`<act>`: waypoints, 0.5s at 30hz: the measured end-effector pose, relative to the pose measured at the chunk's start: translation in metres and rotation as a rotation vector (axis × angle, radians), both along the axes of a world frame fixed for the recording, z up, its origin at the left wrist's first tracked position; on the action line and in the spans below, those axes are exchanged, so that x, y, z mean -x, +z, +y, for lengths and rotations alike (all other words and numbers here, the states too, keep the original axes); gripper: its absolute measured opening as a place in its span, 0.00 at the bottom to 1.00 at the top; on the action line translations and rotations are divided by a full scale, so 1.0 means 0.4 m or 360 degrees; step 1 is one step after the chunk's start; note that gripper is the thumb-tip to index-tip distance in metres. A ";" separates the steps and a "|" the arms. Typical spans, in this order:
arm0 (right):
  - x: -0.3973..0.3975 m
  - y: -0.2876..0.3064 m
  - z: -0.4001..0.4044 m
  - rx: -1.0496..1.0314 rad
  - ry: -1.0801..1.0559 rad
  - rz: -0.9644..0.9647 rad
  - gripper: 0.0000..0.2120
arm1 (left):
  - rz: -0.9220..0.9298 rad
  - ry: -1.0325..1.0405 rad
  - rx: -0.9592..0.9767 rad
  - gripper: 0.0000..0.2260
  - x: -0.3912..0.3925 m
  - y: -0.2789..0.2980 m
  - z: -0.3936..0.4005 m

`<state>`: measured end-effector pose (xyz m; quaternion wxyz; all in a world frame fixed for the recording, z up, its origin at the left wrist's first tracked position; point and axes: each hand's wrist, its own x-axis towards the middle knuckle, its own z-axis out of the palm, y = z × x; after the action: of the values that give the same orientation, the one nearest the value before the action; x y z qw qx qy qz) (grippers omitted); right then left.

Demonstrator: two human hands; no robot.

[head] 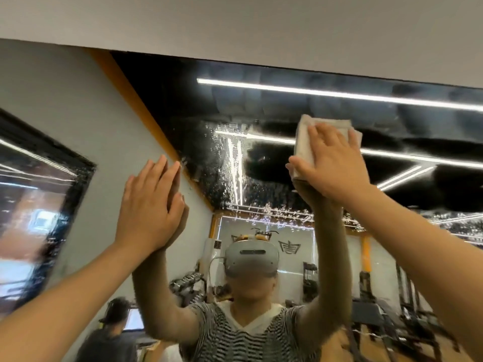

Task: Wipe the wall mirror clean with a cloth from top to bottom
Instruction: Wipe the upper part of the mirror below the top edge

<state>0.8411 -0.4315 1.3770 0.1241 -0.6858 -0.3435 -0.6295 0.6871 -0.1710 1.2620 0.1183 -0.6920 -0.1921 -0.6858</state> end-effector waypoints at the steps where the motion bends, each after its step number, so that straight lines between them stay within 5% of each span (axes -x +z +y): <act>1: 0.002 -0.003 0.017 -0.0032 0.0035 0.0006 0.40 | -0.0004 -0.0002 -0.0001 0.30 -0.001 0.000 -0.001; 6: 0.026 -0.008 0.104 -0.0200 0.0104 0.0069 0.34 | -0.0038 -0.0022 -0.0003 0.31 -0.001 0.000 -0.007; 15: 0.204 -0.040 0.389 0.0014 0.0201 -0.0108 0.31 | -0.0030 -0.0080 0.0023 0.33 0.005 0.002 -0.012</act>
<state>0.7594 -0.2760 1.3610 0.1489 -0.6415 -0.3928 -0.6418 0.6853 -0.1758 1.2627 0.0942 -0.6910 -0.1807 -0.6936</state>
